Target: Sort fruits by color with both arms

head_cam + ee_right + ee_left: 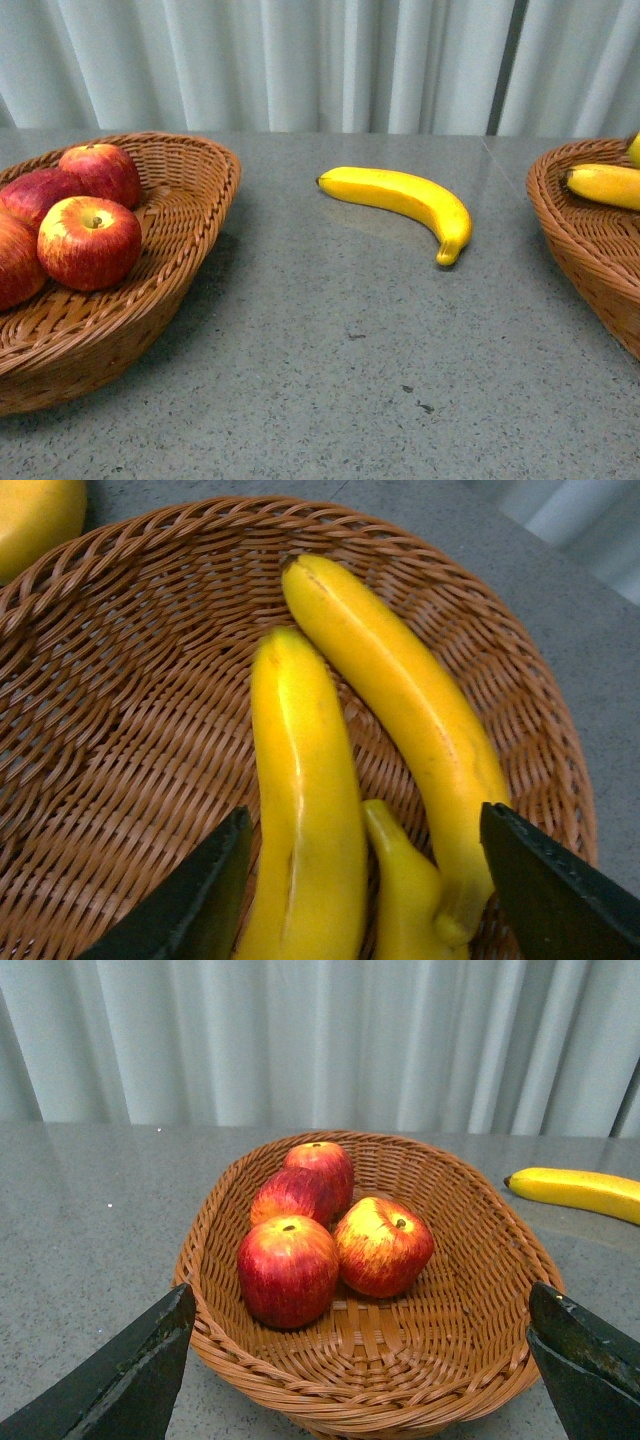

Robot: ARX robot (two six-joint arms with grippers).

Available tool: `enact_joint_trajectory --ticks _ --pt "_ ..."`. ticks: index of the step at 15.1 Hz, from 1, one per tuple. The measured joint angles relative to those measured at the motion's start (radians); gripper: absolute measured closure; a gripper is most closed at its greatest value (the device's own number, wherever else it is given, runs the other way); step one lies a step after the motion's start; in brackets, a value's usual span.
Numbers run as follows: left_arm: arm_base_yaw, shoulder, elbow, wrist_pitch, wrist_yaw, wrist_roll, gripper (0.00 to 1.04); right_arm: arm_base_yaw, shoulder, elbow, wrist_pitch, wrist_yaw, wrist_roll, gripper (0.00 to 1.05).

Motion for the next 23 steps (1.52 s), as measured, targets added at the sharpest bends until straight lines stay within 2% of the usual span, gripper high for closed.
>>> enact_joint_trajectory --ticks 3,5,8,11,14,16,17,23 --pt "0.000 0.000 0.000 0.000 0.000 0.000 0.07 0.028 -0.047 0.000 0.003 -0.012 -0.010 0.05" --pt "0.000 0.000 0.000 0.000 0.000 0.000 0.07 0.150 -0.074 0.058 0.031 -0.027 0.044 0.07" --pt "0.000 0.000 0.000 0.000 0.000 0.000 0.07 0.418 0.073 0.213 0.061 0.011 0.161 0.07" --pt "0.000 0.000 0.000 0.000 0.000 0.000 0.07 0.565 0.338 0.437 -0.002 0.072 0.218 0.07" --pt "0.000 0.000 0.000 0.000 0.000 0.000 0.07 0.570 0.549 0.676 -0.141 0.147 0.228 0.07" --pt "0.000 0.000 0.000 0.000 0.000 0.000 0.07 0.550 0.674 0.836 -0.307 0.218 0.244 0.07" --pt "0.000 0.000 0.000 0.000 0.000 0.000 0.07 0.550 0.684 0.847 -0.306 0.248 0.243 0.07" --pt "0.000 0.000 0.000 0.000 0.000 0.000 0.07 0.565 0.750 0.933 -0.372 0.277 0.243 0.07"
